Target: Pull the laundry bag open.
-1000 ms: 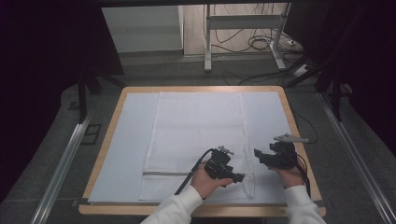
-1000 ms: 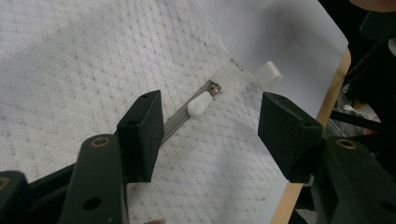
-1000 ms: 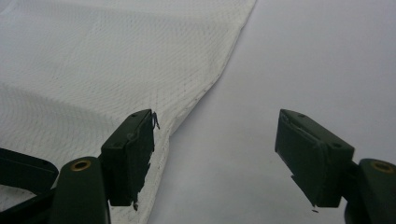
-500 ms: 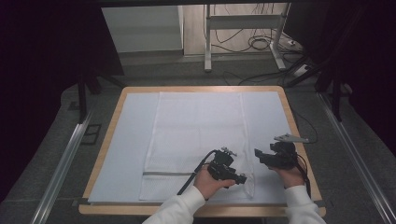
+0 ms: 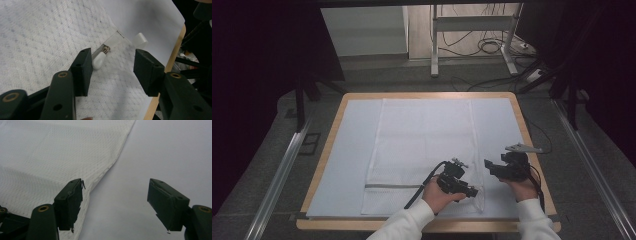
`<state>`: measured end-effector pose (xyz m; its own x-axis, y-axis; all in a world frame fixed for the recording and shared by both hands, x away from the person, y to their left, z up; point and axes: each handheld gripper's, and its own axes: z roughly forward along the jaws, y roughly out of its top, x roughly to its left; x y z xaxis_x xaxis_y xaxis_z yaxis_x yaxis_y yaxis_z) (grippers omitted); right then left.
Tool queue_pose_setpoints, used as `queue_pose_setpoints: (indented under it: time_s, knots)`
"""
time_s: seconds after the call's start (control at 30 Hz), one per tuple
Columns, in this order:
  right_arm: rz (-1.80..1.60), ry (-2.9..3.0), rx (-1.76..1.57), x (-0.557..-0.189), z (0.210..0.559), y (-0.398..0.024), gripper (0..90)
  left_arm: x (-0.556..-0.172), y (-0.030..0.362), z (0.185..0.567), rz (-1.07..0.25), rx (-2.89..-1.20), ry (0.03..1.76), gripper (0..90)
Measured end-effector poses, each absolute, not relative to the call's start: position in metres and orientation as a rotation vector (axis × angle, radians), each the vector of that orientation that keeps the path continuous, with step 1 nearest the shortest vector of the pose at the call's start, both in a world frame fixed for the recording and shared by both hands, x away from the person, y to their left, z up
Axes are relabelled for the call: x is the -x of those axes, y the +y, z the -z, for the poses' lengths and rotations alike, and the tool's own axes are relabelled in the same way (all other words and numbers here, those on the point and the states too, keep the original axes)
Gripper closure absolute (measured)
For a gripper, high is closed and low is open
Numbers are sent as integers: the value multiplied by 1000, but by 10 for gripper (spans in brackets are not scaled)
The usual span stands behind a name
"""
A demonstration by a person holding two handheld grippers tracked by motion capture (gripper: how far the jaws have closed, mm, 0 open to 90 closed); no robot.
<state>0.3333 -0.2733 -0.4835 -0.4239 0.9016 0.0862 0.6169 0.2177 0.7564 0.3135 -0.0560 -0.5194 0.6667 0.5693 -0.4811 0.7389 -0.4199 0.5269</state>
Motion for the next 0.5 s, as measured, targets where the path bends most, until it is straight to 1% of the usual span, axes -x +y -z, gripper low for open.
queue_pose_setpoints:
  time_s: [0.07,0.33,0.5]
  knots:
    - [-1049,2123,-1411,-333,484,-274,278,-314,-56,519,302,-2143,1005,506]
    - [-1051,2118,-1417,-334,483,-275,278,-314,-57,520,271,-2148,1006,583]
    - [-1051,2117,-1418,-334,483,-275,278,-313,-59,520,252,-2142,1014,614]
